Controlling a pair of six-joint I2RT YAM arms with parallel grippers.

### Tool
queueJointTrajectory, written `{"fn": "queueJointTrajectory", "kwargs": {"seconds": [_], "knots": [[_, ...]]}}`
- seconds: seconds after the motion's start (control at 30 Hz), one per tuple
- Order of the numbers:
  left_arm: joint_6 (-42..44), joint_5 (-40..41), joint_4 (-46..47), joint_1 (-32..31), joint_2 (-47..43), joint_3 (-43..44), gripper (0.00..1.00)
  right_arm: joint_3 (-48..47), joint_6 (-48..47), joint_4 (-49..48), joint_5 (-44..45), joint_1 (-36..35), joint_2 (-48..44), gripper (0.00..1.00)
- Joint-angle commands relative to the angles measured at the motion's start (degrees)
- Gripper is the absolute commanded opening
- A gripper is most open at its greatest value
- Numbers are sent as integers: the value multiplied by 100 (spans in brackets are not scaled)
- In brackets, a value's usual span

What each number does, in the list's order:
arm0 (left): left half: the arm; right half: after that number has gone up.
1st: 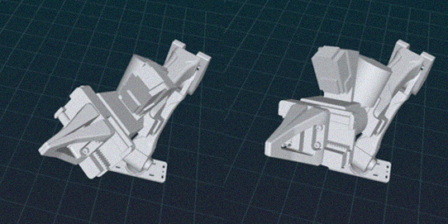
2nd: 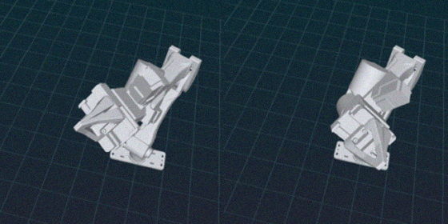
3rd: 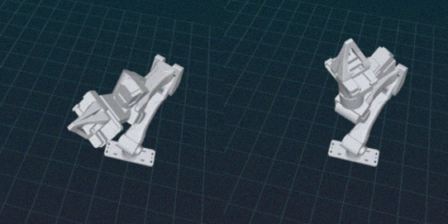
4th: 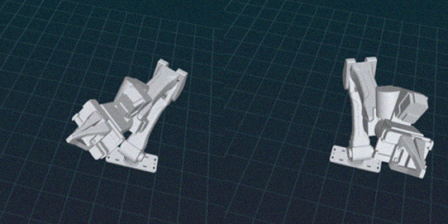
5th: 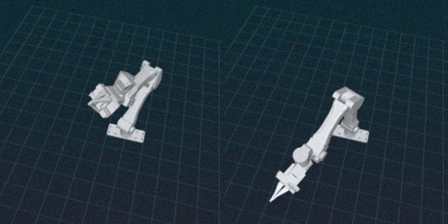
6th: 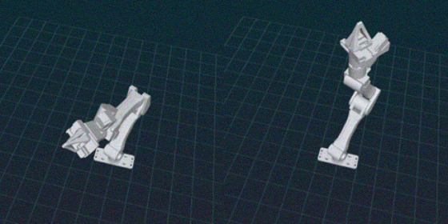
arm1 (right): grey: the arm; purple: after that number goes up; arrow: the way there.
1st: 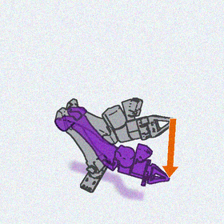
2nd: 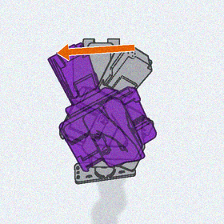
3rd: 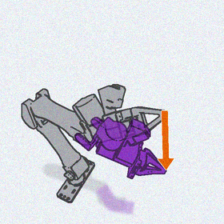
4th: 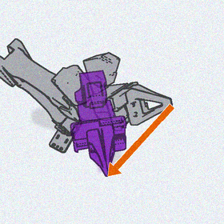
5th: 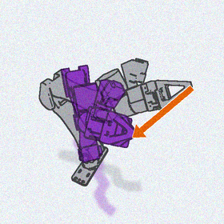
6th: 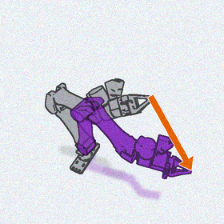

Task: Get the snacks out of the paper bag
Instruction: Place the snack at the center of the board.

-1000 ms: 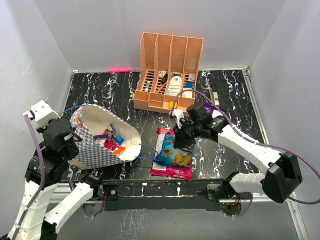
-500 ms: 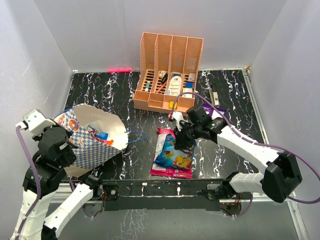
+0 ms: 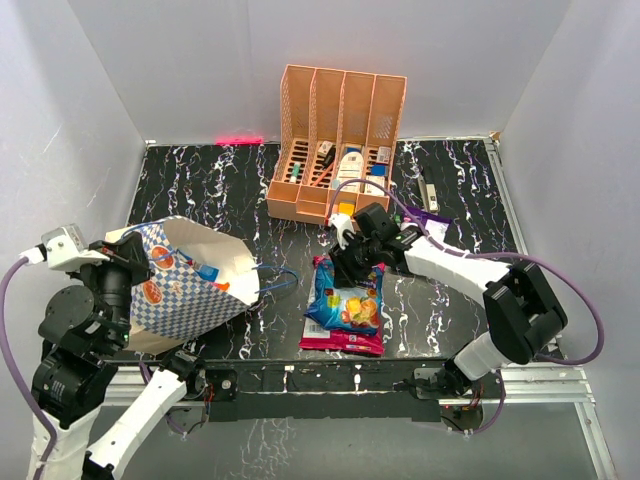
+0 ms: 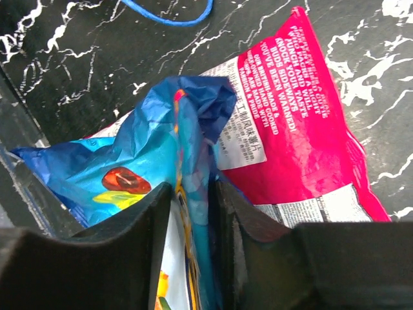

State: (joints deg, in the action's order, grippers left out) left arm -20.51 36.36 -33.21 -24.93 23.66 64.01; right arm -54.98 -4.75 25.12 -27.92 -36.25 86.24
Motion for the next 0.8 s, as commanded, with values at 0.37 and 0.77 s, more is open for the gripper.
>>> {"fn": "queueJointTrajectory", "kwargs": {"seconds": [0.37, 0.77], "knots": [[422, -1353, 383, 14, 306, 644, 0, -811, 526, 641, 777, -13, -1432, 70], [531, -2127, 594, 14, 494, 675, 0, 380, 1488, -747, -5, -49, -1575, 38]]}}
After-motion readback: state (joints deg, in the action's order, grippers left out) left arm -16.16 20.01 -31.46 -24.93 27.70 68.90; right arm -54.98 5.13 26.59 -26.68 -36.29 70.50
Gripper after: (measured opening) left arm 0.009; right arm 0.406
